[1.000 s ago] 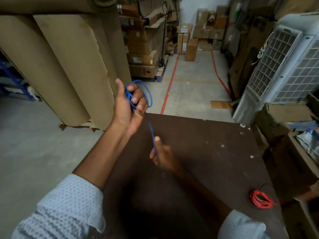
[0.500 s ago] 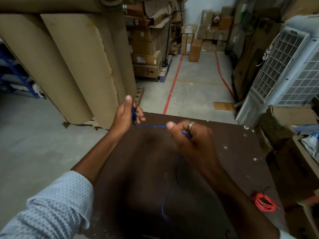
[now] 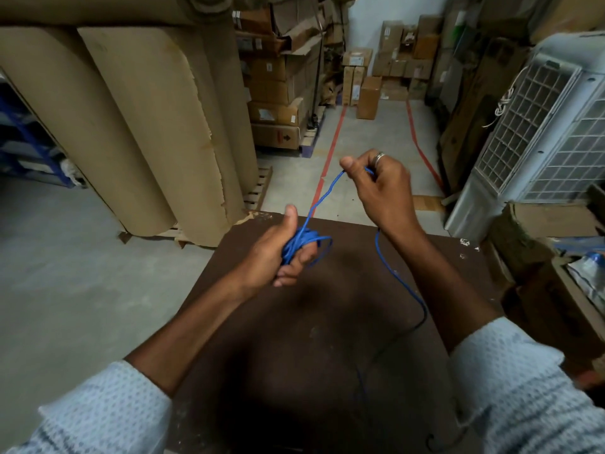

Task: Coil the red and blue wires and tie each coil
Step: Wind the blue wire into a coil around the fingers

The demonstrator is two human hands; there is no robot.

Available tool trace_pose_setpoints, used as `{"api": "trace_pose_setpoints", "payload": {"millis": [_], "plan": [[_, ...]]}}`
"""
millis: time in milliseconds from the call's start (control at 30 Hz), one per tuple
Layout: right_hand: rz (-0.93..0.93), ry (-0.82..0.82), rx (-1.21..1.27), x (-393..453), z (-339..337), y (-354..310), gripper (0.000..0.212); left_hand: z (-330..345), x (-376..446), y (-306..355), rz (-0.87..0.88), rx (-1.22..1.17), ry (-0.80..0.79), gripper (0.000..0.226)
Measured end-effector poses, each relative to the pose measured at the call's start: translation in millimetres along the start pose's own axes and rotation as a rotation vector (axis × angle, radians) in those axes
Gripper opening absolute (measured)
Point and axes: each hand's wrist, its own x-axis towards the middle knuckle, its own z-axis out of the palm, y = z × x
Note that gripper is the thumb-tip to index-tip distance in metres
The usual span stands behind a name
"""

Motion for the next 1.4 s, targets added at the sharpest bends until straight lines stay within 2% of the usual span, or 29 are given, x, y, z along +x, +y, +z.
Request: {"api": "trace_pose_setpoints", "payload": {"millis": [133, 300, 433, 500, 567, 700, 867, 967, 1100, 1200, 1267, 1400], "plan": [[0.040, -0.122, -0.096, -30, 24, 26, 0.041, -6, -1, 28, 0.092, -0.342, -0.038, 0.066], [0.086, -0.313, -0.029, -87, 49, 22, 0.038, -18, 12, 40, 0.263, -0.559, 0.239, 0.062], [0.108, -0.617, -0.026, -117, 57, 15, 0.031, -40, 25, 32, 0.358, -0.728, 0.376, 0.050], [0.066, -0.778, -0.049, -127, 54, 8, 0.030, -51, 31, 27, 0.377, -0.754, 0.472, 0.045], [0.040, -0.832, -0.044, -129, 46, -2, 0.030, -62, 36, 22, 0.375, -0.719, 0.562, 0.042], [0.000, -0.691, -0.058, -111, 17, -31, 0.026, -74, 38, -1, 0.316, -0.437, 0.687, 0.042], [-0.001, -0.574, -0.083, -91, -10, -63, 0.023, -70, 37, -18, 0.237, -0.009, 0.722, 0.046], [0.005, -0.487, -0.008, -82, -24, -75, 0.020, -66, 28, -21, 0.189, 0.169, 0.616, 0.052], [-0.095, -0.367, -0.015, -58, -33, -77, 0.022, -42, 13, -21, 0.092, 0.334, 0.330, 0.075], [-0.091, -0.237, -0.011, -32, -29, -58, 0.022, -16, 5, -16, 0.047, 0.347, 0.180, 0.083], [-0.071, -0.188, -0.044, -16, -22, -37, 0.022, -2, 1, -10, 0.025, 0.259, 0.133, 0.081], [0.011, -0.215, -0.003, -17, 2, 5, 0.020, 7, 3, 9, 0.040, 0.008, 0.118, 0.075]]}}
